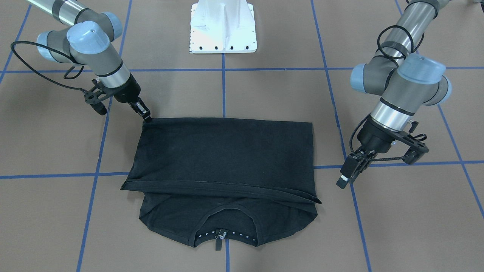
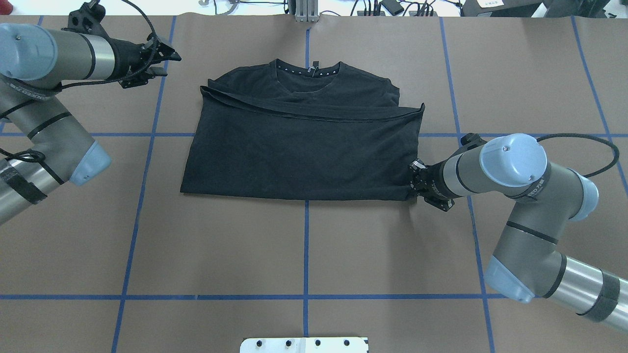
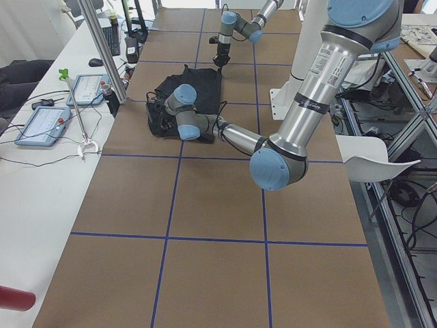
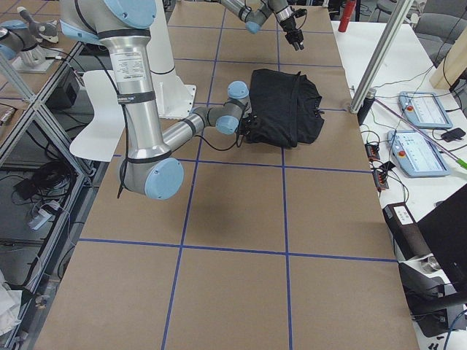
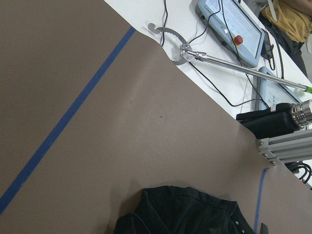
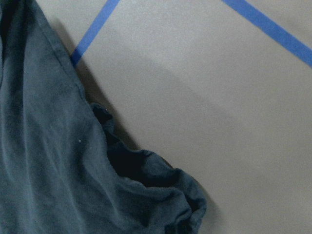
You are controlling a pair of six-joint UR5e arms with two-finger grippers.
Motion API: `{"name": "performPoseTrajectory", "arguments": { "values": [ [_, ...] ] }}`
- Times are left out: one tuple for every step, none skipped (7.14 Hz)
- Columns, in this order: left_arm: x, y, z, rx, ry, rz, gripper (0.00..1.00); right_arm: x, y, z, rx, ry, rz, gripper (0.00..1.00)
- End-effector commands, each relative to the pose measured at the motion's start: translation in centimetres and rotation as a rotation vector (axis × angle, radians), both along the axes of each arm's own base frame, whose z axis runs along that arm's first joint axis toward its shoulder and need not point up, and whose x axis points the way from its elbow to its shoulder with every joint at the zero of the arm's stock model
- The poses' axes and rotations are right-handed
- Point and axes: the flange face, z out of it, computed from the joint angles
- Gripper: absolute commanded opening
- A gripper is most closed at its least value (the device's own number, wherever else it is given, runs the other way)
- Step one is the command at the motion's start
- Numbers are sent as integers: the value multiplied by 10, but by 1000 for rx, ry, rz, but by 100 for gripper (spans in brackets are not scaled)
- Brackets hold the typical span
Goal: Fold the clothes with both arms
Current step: 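Pull the grasped edge with the right gripper away from the robot, rotating the shirt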
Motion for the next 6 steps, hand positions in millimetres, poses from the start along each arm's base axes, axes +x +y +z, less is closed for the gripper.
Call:
{"name": "performPoseTrajectory", "arguments": {
  "values": [
    [-1,1,0,1,1,2,58,21,7,-13,-12,-26,-14,0],
    [-2,3,-6,9,8,3,58,39,22,-15,-12,-39,-24,0],
    [-4,5,-11,15,15,4,58,52,46,-18,-24,-59,-72,0],
    [-8,11,-16,26,26,10,58,53,76,-22,-36,-75,-132,0],
    [-14,23,-23,35,35,19,58,36,106,-33,-78,-100,-177,0],
    [-17,34,-41,32,60,65,58,20,142,-49,-115,-131,-243,0]
  ]
}}
